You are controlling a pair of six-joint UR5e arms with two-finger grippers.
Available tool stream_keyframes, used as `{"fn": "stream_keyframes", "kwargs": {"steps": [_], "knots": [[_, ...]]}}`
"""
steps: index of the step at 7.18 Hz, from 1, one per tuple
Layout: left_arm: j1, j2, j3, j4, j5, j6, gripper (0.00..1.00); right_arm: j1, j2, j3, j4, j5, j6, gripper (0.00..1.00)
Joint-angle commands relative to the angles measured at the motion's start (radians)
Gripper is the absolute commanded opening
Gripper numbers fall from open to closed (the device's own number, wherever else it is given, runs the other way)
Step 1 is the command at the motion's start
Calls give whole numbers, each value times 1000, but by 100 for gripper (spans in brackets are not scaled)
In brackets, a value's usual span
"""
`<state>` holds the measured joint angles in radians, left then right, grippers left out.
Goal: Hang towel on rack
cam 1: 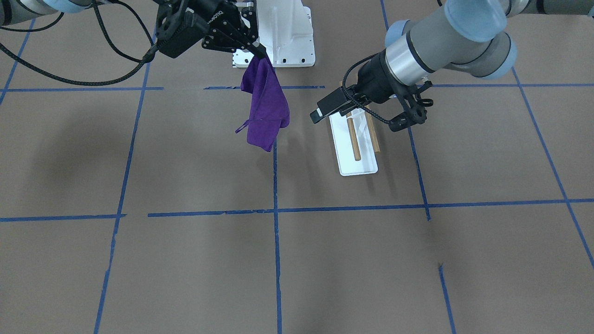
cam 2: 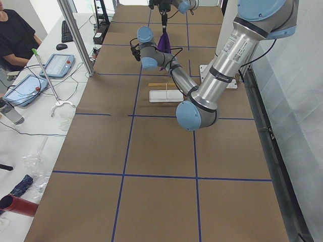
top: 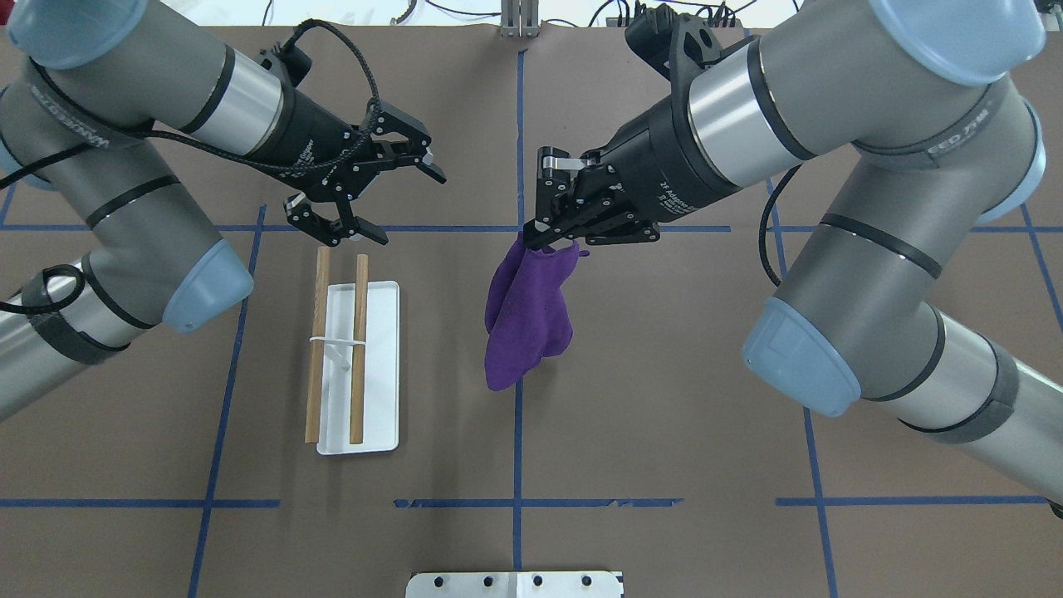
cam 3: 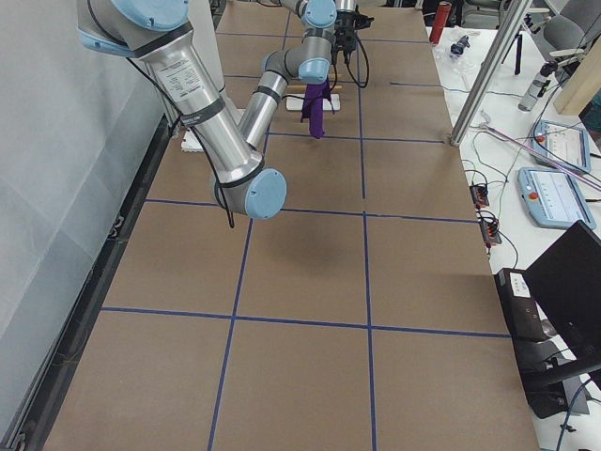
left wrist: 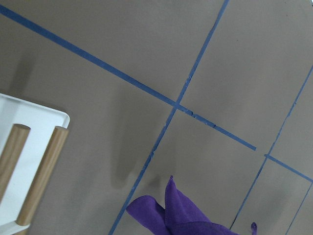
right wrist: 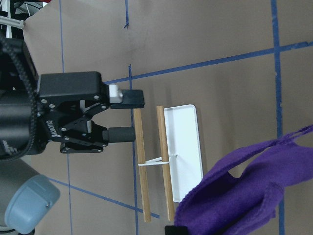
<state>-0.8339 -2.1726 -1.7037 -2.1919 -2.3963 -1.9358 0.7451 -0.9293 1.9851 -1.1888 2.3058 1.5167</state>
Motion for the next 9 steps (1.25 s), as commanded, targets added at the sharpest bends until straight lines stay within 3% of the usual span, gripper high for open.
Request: {"fn": "stream_keyframes", "kwargs": {"steps": [1, 7, 9], "knots": [[35, -41, 21, 1, 3, -55, 100, -15, 15, -2, 0, -3, -51, 0], [91, -111, 64, 1, 8, -45, 100, -24, 12, -5, -2, -2, -380, 0], [127, -108, 61, 1, 78, -42, 99, -24, 15, -6, -2, 0, -444, 0]]}}
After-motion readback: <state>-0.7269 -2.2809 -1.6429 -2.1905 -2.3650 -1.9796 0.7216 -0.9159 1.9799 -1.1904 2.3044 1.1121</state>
